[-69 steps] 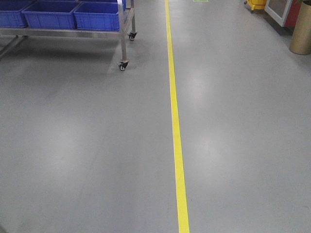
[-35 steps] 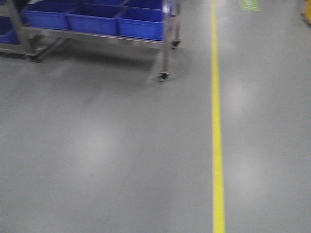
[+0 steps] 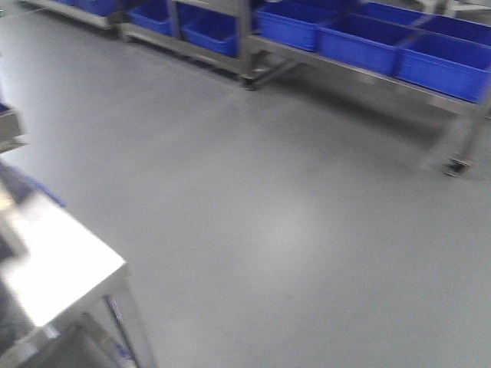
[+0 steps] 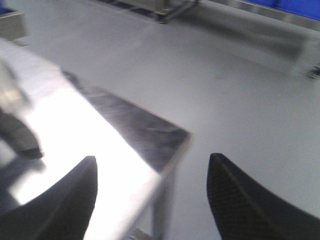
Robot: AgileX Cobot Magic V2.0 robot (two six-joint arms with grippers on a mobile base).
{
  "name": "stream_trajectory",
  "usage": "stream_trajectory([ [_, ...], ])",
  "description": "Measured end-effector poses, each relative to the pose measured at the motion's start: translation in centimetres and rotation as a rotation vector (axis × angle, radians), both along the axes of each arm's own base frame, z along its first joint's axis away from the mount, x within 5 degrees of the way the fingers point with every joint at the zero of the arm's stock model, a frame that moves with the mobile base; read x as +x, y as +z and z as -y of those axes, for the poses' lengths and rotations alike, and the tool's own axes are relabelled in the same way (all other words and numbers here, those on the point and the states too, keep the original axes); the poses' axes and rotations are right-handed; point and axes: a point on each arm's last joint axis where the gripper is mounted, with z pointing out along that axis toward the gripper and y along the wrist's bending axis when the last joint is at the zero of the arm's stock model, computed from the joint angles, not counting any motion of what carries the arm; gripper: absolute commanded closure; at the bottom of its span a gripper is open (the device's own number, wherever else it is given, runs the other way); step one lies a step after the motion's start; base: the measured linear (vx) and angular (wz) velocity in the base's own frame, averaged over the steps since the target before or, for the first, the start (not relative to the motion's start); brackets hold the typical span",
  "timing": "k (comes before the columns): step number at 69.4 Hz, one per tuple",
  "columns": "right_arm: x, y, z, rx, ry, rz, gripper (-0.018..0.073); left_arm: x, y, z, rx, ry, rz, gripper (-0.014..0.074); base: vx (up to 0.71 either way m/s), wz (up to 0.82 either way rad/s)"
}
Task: Move and align brake pads A on conveyor
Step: 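Turn the base toward the steel table with two brake pads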
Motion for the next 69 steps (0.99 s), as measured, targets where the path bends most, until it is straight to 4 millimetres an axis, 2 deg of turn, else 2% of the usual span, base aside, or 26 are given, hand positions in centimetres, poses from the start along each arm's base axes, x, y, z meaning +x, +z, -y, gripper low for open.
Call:
stream_trajectory([
  [30, 0.0, 0.0, 0.0, -0.001, 0.0, 0.0, 0.018, 0.0, 0.0, 0.0, 0.0, 0.0, 0.0, 0.0153, 0.23, 0.9],
  [69, 0.0, 0.0, 0.0, -0.001, 0.0, 0.0, 0.018, 0.0, 0.0, 0.0, 0.0, 0.0, 0.0, 0.0153, 0.13, 0.69],
])
